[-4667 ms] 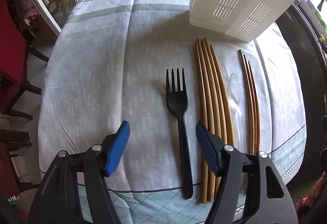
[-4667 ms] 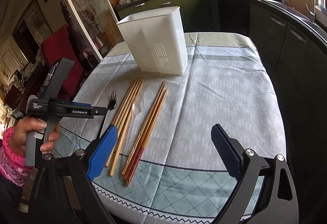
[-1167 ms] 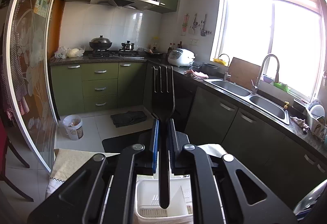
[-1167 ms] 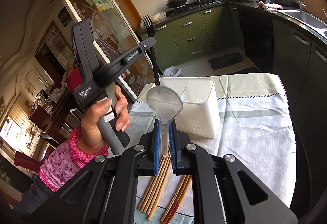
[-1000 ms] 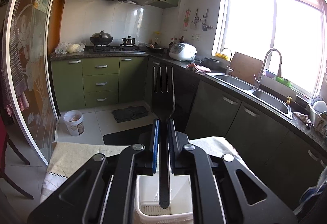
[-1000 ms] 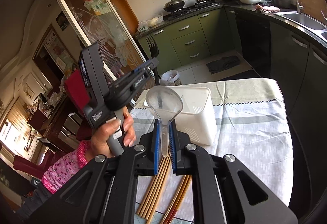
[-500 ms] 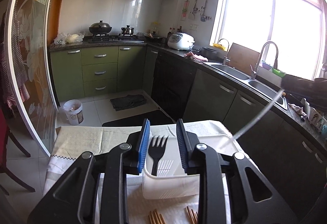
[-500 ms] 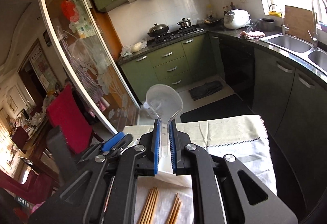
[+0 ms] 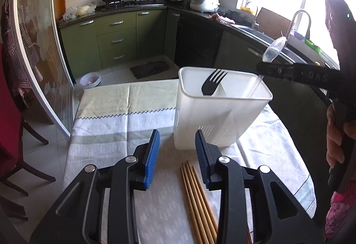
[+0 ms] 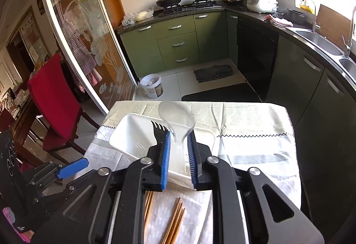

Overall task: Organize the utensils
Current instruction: 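Lift fork and spoon, lower both into the white slotted holder and open both tools, then grasp a wooden chopstick with the left tool while the right tool grasps a red-tipped chopstick, then lift both chopsticks upright and drop them into the white holder, opening both tools, then grasp another wooden chopstick with the left tool while the right tool grasps one too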

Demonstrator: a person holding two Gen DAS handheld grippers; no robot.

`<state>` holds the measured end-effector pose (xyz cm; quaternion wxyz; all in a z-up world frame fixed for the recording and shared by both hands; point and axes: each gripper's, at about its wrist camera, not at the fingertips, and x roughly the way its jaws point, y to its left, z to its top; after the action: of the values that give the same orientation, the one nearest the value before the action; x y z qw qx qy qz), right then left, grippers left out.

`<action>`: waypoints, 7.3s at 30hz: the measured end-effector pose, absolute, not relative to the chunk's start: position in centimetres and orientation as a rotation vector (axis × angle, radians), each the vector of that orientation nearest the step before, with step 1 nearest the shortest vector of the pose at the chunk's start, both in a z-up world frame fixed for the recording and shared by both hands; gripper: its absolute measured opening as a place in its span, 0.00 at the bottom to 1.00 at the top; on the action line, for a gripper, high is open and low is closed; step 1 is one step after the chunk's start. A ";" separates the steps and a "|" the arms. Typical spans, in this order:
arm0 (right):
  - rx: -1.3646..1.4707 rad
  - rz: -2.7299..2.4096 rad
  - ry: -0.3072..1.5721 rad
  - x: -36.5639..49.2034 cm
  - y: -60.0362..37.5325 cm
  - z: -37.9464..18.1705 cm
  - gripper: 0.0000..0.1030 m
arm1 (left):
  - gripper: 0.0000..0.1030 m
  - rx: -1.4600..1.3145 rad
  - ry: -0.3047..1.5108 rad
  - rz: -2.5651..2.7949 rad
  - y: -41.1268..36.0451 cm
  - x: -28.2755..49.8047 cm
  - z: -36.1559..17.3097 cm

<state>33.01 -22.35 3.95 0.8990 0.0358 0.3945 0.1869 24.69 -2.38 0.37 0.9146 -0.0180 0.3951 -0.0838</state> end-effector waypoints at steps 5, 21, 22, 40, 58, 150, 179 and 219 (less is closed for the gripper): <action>0.060 0.394 0.788 31.5 -22.6 4.7 0.22 | 0.31 -0.012 0.920 -0.170 -2.8 24.2 -1.7; 0.020 0.491 0.782 23.3 -25.3 4.9 0.26 | 0.31 0.045 1.262 -0.101 -4.2 25.4 -9.9; 0.024 0.495 0.789 23.1 -25.4 4.7 0.27 | 0.31 0.048 1.266 -0.103 -4.4 25.5 -10.0; 0.054 0.492 0.880 22.9 -27.1 1.5 0.29 | 0.31 0.083 1.342 -0.098 -6.2 26.1 -11.6; -0.073 0.450 1.275 25.1 -21.4 -12.7 0.29 | 0.09 0.137 1.332 -0.102 -5.2 25.3 -12.2; 0.152 0.445 0.623 26.3 -24.3 18.7 0.07 | 0.05 0.001 0.595 -0.270 -6.1 23.3 19.8; 0.031 0.403 0.861 32.5 -21.0 6.1 0.17 | 0.17 0.031 0.891 -0.210 -6.2 31.1 7.1; 0.114 0.529 1.068 20.1 -26.7 -6.7 0.34 | 0.22 0.123 1.409 -0.126 -7.5 24.9 -14.2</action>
<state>20.12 -26.66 -6.74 0.8261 0.0535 0.5027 0.2489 24.90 -7.54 -14.21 0.7583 0.0563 0.6469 -0.0576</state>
